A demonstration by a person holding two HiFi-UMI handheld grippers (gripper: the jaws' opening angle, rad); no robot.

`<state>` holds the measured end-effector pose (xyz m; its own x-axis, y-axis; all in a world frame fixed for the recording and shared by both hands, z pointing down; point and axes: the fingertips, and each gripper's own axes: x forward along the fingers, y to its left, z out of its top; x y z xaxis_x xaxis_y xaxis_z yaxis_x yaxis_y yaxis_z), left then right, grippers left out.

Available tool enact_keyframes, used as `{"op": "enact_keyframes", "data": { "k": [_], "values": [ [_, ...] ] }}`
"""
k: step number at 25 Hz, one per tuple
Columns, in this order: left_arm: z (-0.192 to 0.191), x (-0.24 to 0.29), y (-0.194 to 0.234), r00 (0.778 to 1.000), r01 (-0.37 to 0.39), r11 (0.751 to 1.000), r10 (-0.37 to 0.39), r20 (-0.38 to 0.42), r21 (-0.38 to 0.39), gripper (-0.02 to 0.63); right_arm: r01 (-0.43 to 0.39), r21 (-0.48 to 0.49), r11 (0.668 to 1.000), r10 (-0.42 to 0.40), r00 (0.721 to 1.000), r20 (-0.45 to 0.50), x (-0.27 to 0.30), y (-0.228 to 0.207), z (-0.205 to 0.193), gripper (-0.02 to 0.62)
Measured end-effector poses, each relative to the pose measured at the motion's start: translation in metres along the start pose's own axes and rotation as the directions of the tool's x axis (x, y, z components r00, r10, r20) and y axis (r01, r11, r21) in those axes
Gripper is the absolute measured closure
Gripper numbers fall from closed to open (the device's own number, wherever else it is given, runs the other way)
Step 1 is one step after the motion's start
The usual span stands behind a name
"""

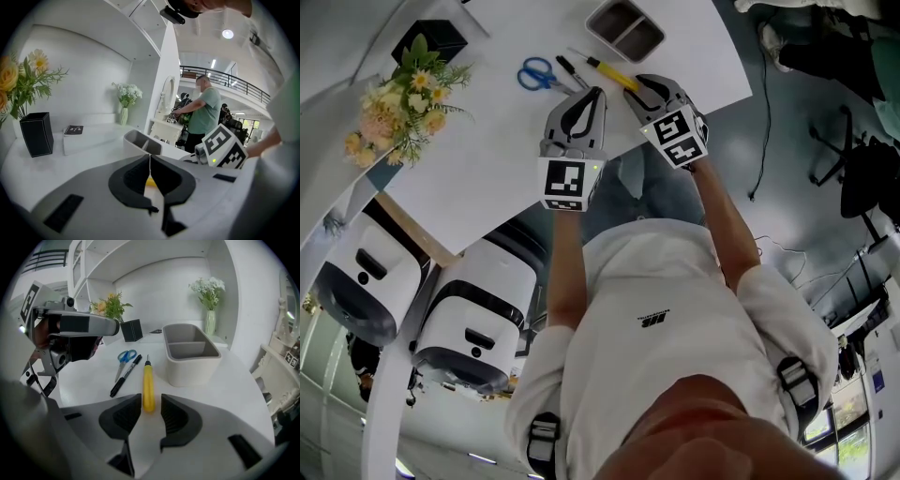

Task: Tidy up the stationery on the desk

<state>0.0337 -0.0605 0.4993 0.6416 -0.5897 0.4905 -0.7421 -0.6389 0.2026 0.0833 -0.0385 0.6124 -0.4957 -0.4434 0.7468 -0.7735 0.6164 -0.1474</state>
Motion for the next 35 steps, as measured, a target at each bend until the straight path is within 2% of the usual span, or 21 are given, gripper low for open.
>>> {"op": "enact_keyframes", "data": {
  "k": [5,8,21,35],
  "values": [
    [-0.001,0.0,0.001,1.0,-0.001,1.0,0.001,-0.004,-0.001,0.606,0.015,-0.029,0.999,-0.015,1.0,0.003,0.0,-0.004,0.001,0.529],
    [-0.002,-0.001,0.001,1.0,-0.001,1.0,0.001,-0.008,-0.004,0.606,0.004,-0.038,0.999,-0.004,1.0,0.01,-0.003,-0.004,0.006,0.537],
    [0.015,-0.017,0.001,0.999,0.001,1.0,-0.001,0.038,-0.005,0.606,0.026,-0.008,1.0,-0.024,0.989,0.146,-0.065,0.005,0.058,0.541],
    [0.042,-0.029,-0.007,0.996,0.021,1.0,-0.022,0.089,0.017,0.606,0.062,0.02,0.998,-0.065,0.957,0.283,-0.127,-0.002,0.106,0.543]
  ]
}}
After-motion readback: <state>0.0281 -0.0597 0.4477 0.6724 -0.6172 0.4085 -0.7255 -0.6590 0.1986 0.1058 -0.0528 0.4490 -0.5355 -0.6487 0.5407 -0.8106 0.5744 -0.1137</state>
